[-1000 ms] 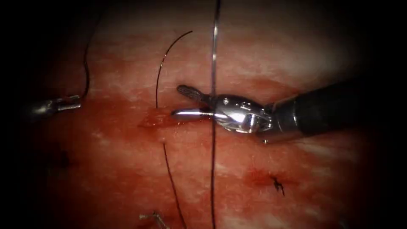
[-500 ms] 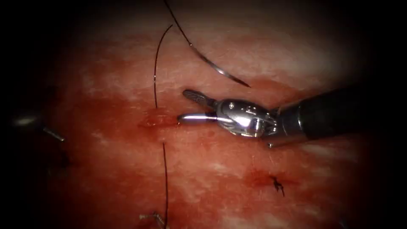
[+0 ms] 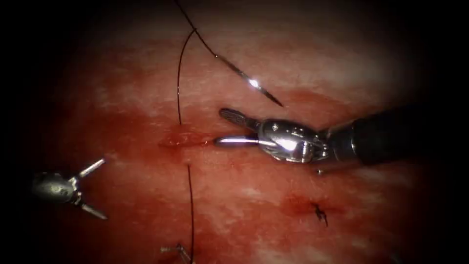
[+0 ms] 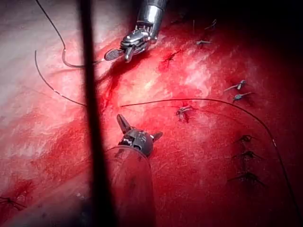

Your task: Wound Closure

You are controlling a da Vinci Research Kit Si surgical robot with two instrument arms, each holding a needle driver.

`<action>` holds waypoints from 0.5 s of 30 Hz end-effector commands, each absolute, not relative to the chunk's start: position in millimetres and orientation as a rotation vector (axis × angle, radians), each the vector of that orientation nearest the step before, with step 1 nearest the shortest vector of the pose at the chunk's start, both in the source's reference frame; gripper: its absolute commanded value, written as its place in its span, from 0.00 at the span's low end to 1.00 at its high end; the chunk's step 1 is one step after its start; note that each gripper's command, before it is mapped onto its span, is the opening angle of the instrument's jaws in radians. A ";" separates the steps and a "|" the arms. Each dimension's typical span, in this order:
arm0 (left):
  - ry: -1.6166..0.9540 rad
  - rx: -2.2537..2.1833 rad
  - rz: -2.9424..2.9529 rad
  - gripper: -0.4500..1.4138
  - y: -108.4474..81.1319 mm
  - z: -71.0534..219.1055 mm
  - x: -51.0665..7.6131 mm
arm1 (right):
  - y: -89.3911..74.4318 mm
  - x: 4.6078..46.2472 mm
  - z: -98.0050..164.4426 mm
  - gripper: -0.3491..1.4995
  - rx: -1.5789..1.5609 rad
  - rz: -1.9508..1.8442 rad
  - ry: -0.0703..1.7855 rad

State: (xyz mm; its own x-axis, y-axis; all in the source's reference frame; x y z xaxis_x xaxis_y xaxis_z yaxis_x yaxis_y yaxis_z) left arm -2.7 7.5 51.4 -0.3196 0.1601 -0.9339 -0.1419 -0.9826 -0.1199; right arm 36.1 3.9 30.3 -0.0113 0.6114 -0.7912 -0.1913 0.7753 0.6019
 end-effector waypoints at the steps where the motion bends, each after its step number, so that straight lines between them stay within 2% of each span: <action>1: -0.025 -1.723 2.428 0.59 6.2 52.1 -3.6 | 3.3 36.5 31.1 0.83 0.364 0.658 1.451; 8: 0.130 -1.728 2.519 0.45 4.3 53.5 -9.8 | 2.9 36.4 32.0 0.83 0.356 0.652 1.451; 15: 0.206 -1.759 2.529 0.44 2.9 53.7 -14.7 | 2.8 36.4 32.4 0.83 0.354 0.651 1.450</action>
State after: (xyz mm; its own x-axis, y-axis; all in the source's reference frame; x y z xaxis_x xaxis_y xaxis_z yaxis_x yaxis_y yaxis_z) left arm -14.6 3.4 53.4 -0.3483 -0.0376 -0.9366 -0.1204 -0.9891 0.0845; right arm 36.0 3.4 31.9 -0.0087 0.6025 -0.7981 -0.1957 0.7817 0.5922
